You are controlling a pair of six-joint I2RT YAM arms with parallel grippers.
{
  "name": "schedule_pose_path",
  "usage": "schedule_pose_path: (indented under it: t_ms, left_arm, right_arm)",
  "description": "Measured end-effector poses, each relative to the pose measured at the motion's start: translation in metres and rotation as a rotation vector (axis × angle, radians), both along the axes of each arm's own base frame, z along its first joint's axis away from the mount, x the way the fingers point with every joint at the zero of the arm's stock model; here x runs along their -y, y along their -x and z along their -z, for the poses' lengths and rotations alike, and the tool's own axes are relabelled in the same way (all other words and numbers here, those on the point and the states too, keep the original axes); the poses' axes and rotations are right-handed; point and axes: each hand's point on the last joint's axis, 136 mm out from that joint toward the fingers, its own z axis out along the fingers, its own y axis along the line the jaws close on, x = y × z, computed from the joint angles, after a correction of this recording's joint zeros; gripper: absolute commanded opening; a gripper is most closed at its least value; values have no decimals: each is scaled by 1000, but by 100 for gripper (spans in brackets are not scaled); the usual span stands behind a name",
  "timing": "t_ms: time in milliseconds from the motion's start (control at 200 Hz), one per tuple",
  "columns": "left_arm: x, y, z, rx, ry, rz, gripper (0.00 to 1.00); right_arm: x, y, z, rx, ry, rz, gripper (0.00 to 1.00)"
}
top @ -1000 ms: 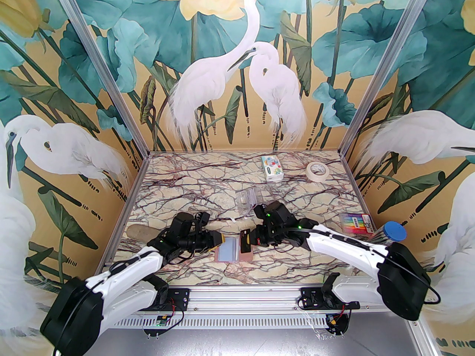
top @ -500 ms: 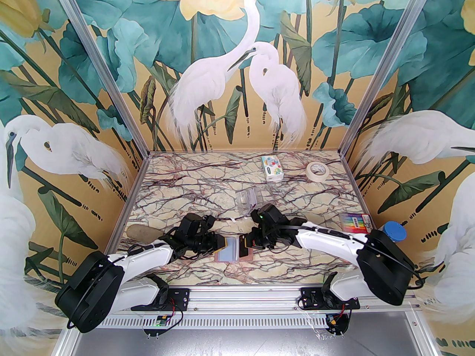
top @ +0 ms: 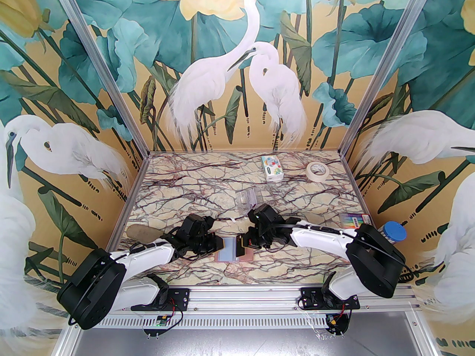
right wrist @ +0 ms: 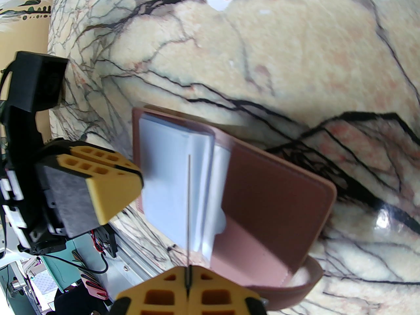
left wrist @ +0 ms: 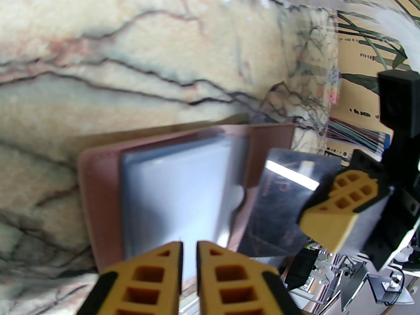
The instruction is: Put the credit cards into the card holder
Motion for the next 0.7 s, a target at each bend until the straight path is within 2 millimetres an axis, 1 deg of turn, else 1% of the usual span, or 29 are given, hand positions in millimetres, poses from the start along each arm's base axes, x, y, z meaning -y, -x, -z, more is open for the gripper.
schedule_pose_path:
  t_ms: [280, 700]
  left_arm:
    - [-1, 3, 7, -18, -21, 6, 11]
    - [0, 3, 9, -12, -31, 15, 10]
  right_arm:
    - [-3, 2, 5, -17, 1, -2, 0]
    - [-7, 3, 10, -32, -7, -8, 0]
